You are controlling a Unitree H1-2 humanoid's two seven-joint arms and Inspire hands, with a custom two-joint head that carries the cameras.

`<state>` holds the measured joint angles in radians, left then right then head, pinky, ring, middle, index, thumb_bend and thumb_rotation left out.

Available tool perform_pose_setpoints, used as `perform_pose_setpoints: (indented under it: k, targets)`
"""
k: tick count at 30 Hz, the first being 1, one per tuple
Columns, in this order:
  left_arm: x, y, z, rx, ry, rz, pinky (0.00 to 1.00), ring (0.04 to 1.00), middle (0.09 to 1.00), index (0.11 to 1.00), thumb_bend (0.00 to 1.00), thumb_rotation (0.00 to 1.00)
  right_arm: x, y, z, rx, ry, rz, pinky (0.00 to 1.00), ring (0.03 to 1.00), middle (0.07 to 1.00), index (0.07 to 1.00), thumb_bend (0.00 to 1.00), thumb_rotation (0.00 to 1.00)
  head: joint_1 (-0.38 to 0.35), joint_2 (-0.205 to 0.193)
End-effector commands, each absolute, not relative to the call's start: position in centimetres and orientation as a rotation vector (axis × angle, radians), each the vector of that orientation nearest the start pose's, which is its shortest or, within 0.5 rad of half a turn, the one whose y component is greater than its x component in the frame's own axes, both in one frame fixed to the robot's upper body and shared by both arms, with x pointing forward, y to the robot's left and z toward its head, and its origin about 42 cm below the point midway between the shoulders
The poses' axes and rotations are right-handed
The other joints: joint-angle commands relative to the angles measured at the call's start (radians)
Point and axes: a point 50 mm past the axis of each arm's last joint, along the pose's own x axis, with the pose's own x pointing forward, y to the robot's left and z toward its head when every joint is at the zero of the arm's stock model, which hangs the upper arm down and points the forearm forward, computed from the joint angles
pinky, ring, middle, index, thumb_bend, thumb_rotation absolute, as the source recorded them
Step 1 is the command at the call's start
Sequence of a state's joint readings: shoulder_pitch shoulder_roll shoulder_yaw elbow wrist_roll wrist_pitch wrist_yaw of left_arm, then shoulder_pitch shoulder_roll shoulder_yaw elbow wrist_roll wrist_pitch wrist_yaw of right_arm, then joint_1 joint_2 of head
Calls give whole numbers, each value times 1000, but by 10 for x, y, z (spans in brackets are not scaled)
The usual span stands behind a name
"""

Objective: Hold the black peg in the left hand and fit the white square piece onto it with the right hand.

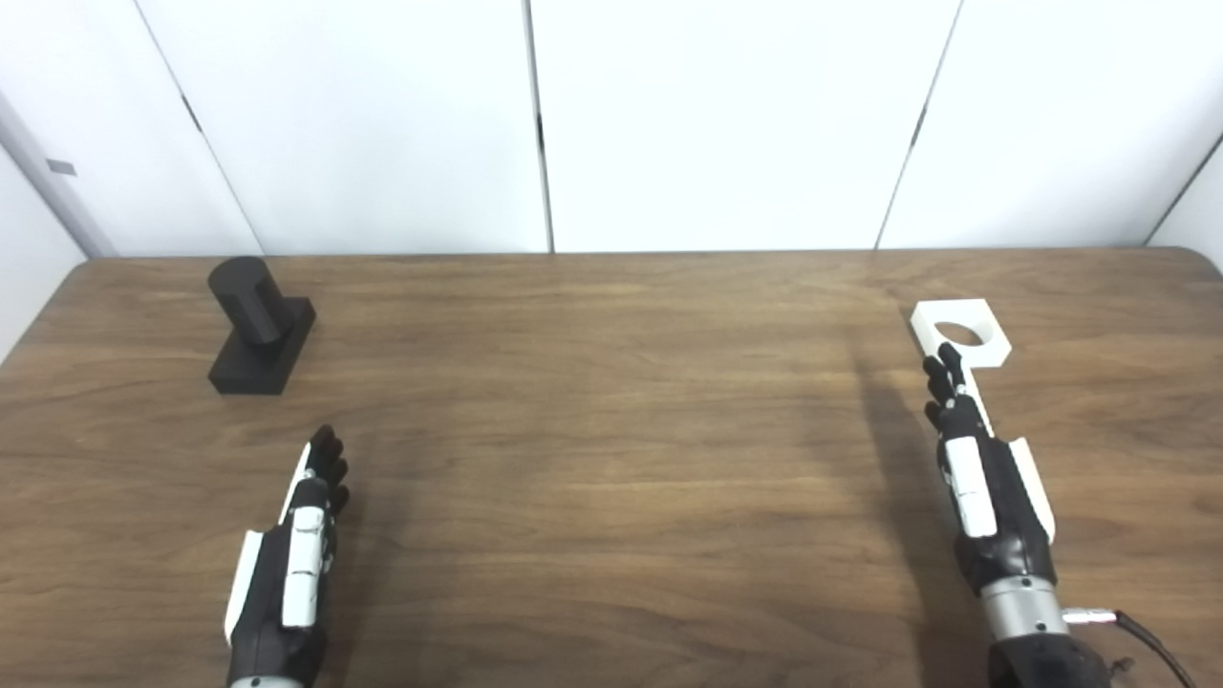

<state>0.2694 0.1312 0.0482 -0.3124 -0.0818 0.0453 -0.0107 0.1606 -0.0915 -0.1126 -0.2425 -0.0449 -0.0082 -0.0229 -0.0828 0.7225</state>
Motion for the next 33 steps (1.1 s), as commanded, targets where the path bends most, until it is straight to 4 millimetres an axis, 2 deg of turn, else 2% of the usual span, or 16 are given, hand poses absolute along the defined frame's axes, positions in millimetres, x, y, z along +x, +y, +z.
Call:
perform_pose_setpoints:
  k: [1,18,23,28,29,33]
  targets:
    - [196,265,129,46,-54,71,1000,1000,1000,1000,643,1000,203,-276,119,-149,-73,-170,1000,1000,974,1000,673,1000,2,0]
    - [196,263,128,56,-55,72,1000,1000,1000,1000,636,1000,202,-277,118,-142,-73,-169,1000,1000,978,1000,668,1000,18,-9]
    - [194,259,124,66,-51,74,1000,1000,1000,1000,619,1000,201,-281,115,-144,-79,-165,1000,1000,983,1000,632,1000,105,-46]
    - [192,249,118,58,-60,72,1000,1000,1000,1000,620,1000,199,-291,110,-148,-83,-155,1000,1000,999,1000,606,1000,214,-102]
    - [192,247,118,57,-61,72,1000,1000,1000,1000,615,1000,199,-293,109,-155,-83,-151,1000,1000,1000,1000,602,1000,214,-102]
    - [190,239,113,69,-44,70,1000,1000,1000,1000,623,1000,199,-303,102,-145,-91,-132,1000,1000,1000,1000,635,1000,281,-149]
